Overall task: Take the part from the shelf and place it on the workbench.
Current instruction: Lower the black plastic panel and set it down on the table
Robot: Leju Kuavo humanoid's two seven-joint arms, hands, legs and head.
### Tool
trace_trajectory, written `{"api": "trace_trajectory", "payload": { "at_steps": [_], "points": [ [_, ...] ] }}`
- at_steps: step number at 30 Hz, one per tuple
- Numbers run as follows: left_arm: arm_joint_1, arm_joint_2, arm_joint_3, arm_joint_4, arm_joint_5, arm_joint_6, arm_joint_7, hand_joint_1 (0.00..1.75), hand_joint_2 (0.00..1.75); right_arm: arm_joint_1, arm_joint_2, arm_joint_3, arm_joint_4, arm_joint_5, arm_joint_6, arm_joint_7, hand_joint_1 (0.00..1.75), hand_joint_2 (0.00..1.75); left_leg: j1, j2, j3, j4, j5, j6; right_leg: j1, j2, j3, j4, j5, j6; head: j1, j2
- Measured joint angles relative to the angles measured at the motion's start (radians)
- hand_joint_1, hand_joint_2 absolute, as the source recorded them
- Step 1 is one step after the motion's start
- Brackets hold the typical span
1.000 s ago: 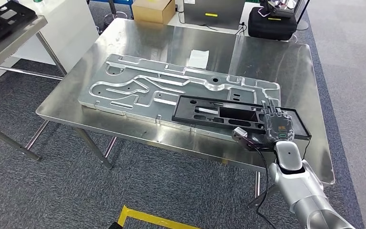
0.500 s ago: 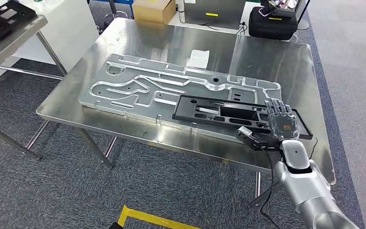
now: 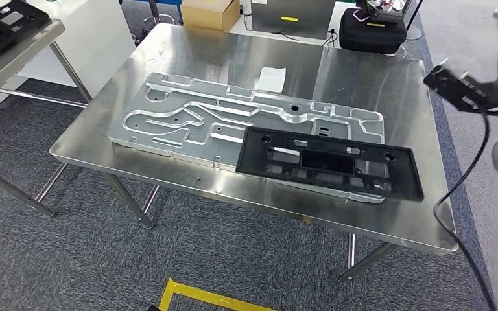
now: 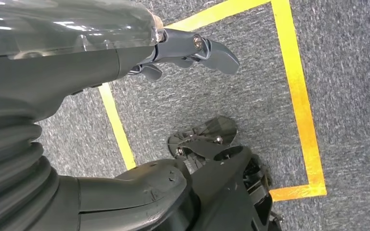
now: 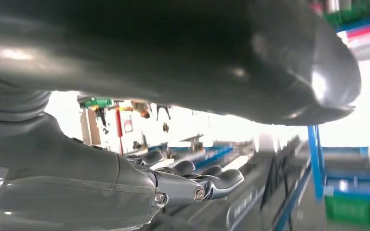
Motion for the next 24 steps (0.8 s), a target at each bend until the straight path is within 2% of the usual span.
{"api": "trace_trajectory", "payload": {
  "at_steps": [5,11,22,24],
  "points": [
    [0.001,0.0,0.0,0.0,0.008,0.001,-0.014,0.0,1.75,-0.031,-0.069,-0.006,-0.077,-0.071,0.006,0.01,0.0,0.0,0.0,0.0,0.0,0.0,0.0,0.0,0.001,0.0,0.0,0.0,0.0,0.0,0.0,0.0],
    [0.001,0.0,0.0,0.0,0.015,-0.003,-0.022,0.0,1.75,0.025,-0.121,-0.028,-0.103,-0.1,-0.026,0.004,0.0,0.0,0.0,0.0,0.0,0.0,0.0,0.0,0.001,0.0,0.0,0.0,0.0,0.0,0.0,0.0],
    [0.001,0.0,0.0,0.0,0.031,-0.001,-0.026,0.0,1.75,0.147,-0.139,-0.058,-0.152,-0.092,-0.066,-0.012,0.0,0.0,0.0,0.0,0.0,0.0,0.0,0.0,0.001,0.0,0.0,0.0,0.0,0.0,0.0,0.0],
    [0.001,0.0,0.0,0.0,0.036,-0.001,-0.029,0.0,0.87,0.169,-0.139,-0.06,-0.158,-0.089,-0.075,-0.012,0.0,0.0,0.0,0.0,0.0,0.0,0.0,0.0,0.001,0.0,0.0,0.0,0.0,0.0,0.0,0.0]
  ]
}}
